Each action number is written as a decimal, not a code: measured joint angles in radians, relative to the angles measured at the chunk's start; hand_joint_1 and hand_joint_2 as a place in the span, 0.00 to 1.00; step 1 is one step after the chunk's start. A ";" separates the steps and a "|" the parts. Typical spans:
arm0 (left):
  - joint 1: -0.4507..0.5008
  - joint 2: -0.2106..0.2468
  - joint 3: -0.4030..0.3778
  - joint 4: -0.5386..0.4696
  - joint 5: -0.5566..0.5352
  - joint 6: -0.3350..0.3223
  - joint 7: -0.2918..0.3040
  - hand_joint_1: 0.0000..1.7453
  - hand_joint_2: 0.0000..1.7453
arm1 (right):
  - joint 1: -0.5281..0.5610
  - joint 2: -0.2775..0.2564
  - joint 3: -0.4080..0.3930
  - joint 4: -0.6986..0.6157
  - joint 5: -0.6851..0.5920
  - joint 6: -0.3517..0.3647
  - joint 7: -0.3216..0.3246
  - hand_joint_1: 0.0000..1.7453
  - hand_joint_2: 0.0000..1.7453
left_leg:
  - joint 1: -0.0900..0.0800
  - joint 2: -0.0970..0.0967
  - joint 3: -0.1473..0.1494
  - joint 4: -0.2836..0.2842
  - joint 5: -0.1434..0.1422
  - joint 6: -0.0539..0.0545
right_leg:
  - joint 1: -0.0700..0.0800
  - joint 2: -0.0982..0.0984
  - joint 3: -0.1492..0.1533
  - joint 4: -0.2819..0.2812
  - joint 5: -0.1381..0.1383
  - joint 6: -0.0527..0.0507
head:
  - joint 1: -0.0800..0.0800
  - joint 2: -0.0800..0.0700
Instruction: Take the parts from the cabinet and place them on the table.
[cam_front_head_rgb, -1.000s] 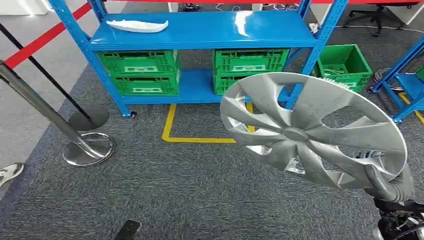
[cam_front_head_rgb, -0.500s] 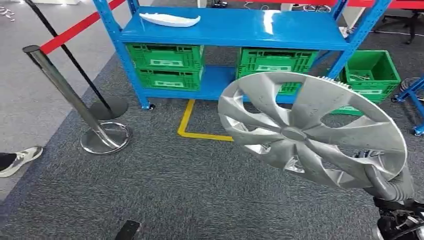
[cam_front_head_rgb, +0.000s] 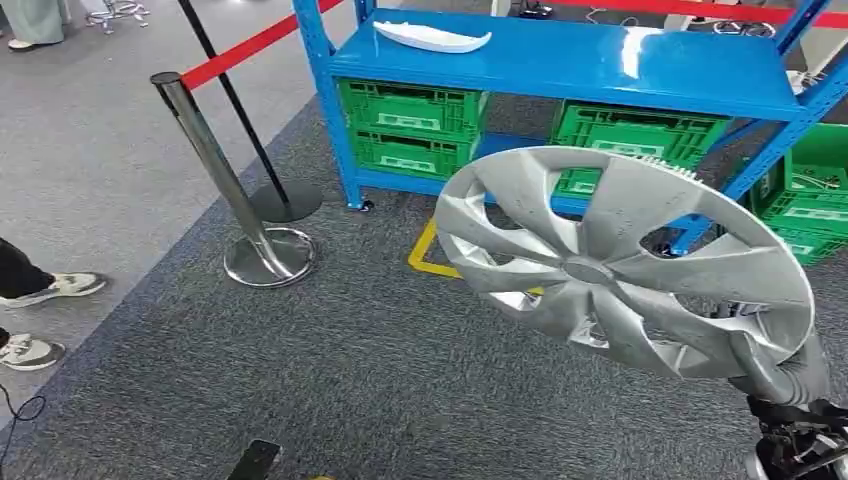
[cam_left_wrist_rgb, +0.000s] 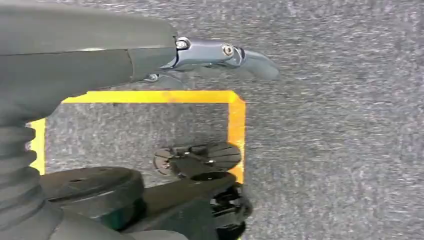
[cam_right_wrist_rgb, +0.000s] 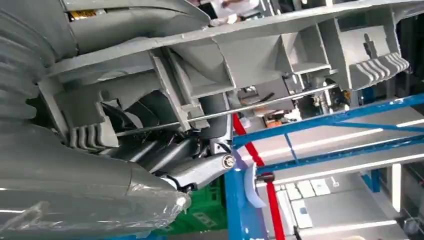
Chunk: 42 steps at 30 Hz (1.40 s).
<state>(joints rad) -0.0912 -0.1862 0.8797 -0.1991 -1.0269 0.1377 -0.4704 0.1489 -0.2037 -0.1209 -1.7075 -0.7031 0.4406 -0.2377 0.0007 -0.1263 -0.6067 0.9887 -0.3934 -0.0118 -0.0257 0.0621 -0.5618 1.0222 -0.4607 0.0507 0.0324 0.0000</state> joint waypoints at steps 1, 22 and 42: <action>0.001 0.002 0.000 0.000 0.000 0.000 0.000 0.00 1.00 | -0.003 0.000 0.000 0.000 -0.002 0.003 0.000 1.00 1.00 | 0.000 0.020 -0.004 0.005 -0.007 -0.003 | -0.004 -0.014 0.001 -0.006 0.005 -0.008 | 0.002 0.000; -0.005 0.003 0.014 0.000 0.035 -0.033 -0.034 0.00 1.00 | -0.034 -0.013 0.013 0.015 0.018 0.047 0.021 1.00 1.00 | -0.008 0.092 0.019 -0.003 -0.017 0.043 | 0.013 -0.064 -0.143 0.306 -0.137 0.017 | -0.004 0.000; 0.037 -0.012 0.012 0.002 -0.010 -0.039 0.030 0.00 1.00 | 0.103 -0.045 -0.085 -0.089 0.006 0.053 0.049 1.00 1.00 | -0.006 0.214 0.008 0.030 -0.017 -0.009 | 0.014 -0.138 0.023 -0.013 -0.013 -0.009 | -0.024 0.000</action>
<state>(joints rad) -0.0543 -0.1980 0.8919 -0.1976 -1.0372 0.0984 -0.4399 0.2518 -0.2487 -0.2060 -1.7968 -0.6973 0.4936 -0.1884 -0.0054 0.0879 -0.5984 1.0191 -0.4105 -0.0204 -0.0117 -0.0759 -0.5387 1.0097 -0.4735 0.0416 0.0084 0.0000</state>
